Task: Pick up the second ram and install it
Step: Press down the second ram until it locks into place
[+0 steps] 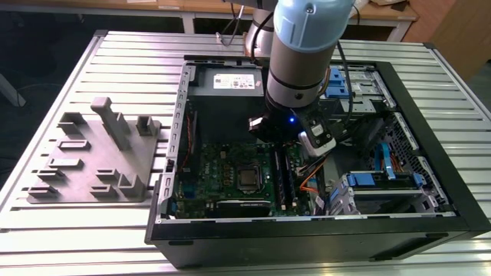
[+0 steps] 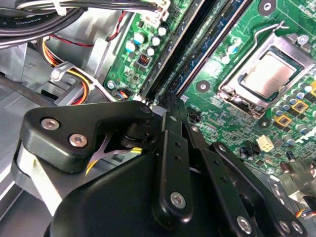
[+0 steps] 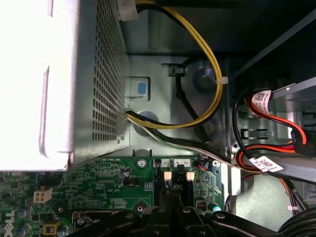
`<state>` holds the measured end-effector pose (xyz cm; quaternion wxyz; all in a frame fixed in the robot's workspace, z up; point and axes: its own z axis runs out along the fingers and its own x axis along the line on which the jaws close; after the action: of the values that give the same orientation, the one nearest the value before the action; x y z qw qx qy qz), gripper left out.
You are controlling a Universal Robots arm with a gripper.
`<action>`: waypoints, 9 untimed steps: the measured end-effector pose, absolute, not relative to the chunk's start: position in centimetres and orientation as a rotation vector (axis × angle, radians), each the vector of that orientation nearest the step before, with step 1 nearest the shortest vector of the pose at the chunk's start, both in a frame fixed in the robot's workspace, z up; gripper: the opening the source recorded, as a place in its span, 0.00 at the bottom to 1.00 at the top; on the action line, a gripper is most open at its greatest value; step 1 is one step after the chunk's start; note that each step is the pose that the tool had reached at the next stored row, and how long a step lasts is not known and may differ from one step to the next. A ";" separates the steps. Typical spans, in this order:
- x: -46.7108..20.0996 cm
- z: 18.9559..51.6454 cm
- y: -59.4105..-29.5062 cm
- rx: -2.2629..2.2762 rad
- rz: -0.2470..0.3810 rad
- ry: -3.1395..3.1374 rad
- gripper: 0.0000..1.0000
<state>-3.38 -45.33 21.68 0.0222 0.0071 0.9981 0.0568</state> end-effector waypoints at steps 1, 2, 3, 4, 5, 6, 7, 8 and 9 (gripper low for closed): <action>-3.4 21.8 -45.3 0.022 0.178 3.091 0.07; -3.4 22.1 -45.3 0.022 0.177 3.092 0.07; -3.4 22.4 -45.3 0.022 0.175 3.092 0.07; -3.4 22.7 -45.3 0.022 0.175 3.092 0.07; -3.4 22.9 -45.3 0.022 0.175 3.092 0.07; -3.4 23.1 -45.3 0.022 0.175 3.092 0.07; -3.4 23.1 -45.3 0.022 0.176 3.092 0.07; -3.4 23.1 -45.3 0.022 0.176 3.092 0.07; -3.4 23.1 -45.3 0.022 0.176 3.092 0.07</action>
<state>-3.38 -45.33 23.12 0.0222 0.0071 0.9981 0.0568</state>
